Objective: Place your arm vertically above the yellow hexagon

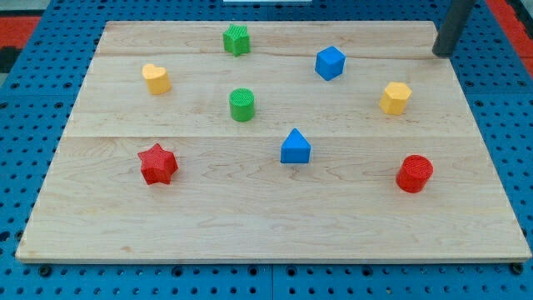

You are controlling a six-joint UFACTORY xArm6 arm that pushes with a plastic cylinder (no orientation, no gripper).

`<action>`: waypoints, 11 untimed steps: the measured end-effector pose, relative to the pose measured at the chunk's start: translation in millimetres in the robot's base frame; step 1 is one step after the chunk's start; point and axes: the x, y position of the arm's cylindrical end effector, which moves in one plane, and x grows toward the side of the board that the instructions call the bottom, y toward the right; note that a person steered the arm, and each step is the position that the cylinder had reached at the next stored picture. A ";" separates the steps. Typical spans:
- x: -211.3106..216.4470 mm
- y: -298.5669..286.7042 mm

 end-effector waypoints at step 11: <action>-2.8 -95.0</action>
